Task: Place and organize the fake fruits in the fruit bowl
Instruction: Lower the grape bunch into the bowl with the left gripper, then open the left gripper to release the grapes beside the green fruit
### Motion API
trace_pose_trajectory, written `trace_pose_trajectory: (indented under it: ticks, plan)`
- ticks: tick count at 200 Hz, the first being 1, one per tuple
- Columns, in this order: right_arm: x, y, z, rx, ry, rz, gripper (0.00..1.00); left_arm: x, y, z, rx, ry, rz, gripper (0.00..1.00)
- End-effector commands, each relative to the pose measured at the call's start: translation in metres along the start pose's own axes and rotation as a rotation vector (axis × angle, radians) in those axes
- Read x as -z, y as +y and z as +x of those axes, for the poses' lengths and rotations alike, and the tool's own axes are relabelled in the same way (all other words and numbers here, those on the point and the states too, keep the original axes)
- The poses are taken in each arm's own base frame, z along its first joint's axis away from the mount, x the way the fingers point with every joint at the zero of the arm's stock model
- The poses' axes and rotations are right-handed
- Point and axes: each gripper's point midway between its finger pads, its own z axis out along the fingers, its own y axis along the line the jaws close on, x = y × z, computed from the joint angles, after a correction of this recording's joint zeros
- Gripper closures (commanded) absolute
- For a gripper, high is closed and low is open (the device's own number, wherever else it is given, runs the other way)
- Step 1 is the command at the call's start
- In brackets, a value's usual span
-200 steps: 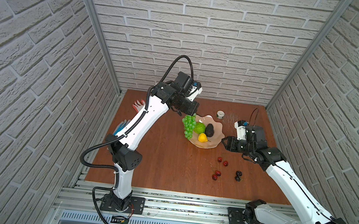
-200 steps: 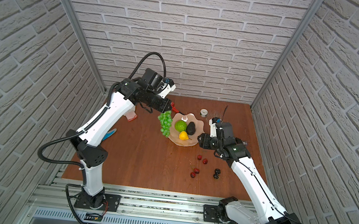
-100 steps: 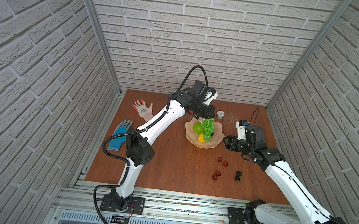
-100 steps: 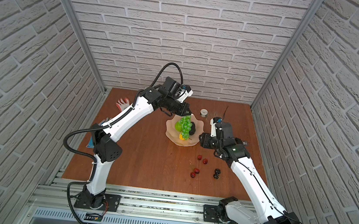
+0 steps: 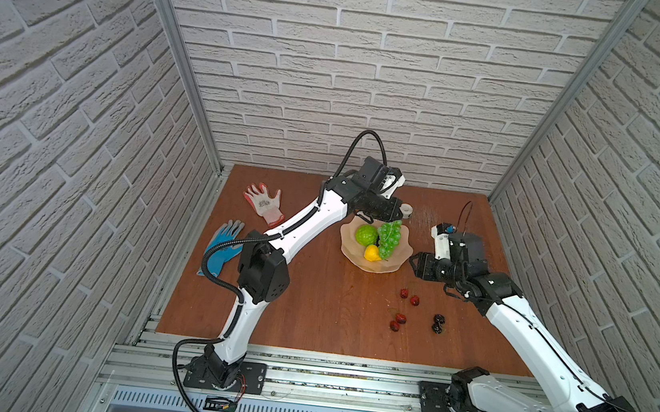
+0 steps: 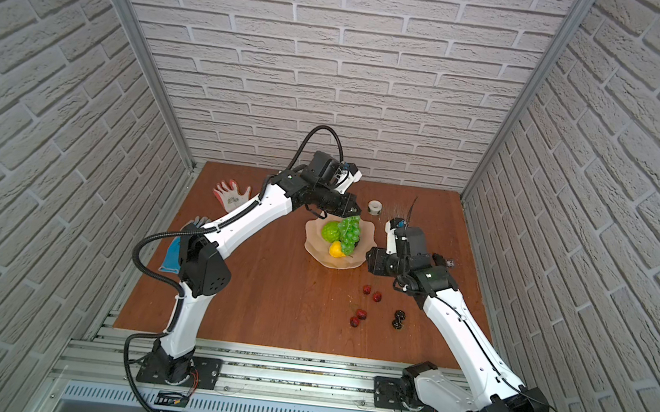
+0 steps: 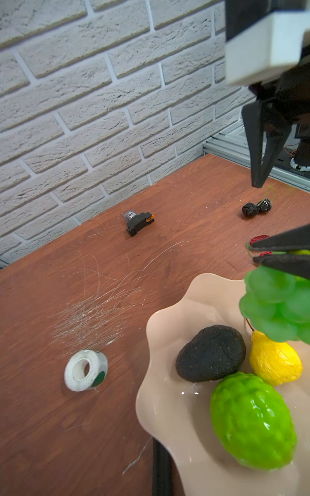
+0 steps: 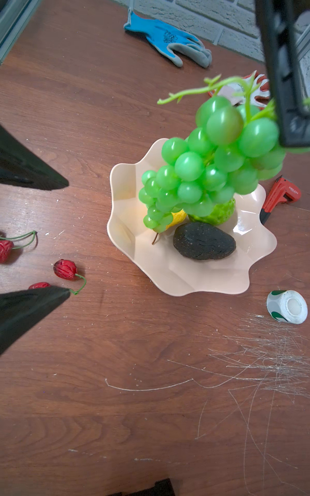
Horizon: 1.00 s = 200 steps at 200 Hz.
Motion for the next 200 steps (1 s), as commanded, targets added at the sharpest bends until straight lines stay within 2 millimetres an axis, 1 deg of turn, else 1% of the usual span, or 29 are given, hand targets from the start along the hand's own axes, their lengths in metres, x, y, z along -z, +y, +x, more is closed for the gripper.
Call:
trace_pose_trajectory:
  ticks: [1,25,48,74,98,126,172,200]
  plan:
    - [-0.008,0.002,-0.003,0.014,-0.011,-0.013,0.41,0.006,-0.009,-0.007,-0.005,-0.043,0.060,1.00]
    - [-0.011,0.005,-0.005,0.015,-0.007,-0.024,0.41,0.004,0.002,0.007,0.031,-0.021,0.067,1.00]
    - [-0.014,0.007,-0.007,0.020,0.000,-0.031,0.41,0.008,0.017,0.017,0.059,-0.007,0.047,1.00]
    - [-0.024,0.010,-0.007,0.021,0.020,-0.044,0.41,0.017,0.031,0.023,0.080,-0.003,0.036,1.00]
    - [-0.034,0.013,-0.007,0.022,0.044,-0.062,0.41,0.021,0.045,0.023,0.095,-0.010,0.024,1.00]
    - [-0.040,0.017,-0.011,0.025,0.054,-0.075,0.41,0.022,0.059,0.016,0.107,-0.018,0.035,1.00]
    - [-0.043,0.019,-0.017,0.035,0.065,-0.072,0.41,0.015,0.088,0.008,0.152,-0.013,0.045,1.00]
    - [-0.046,0.020,-0.019,0.041,0.072,-0.070,0.41,0.006,0.100,0.013,0.171,0.013,0.061,1.00]
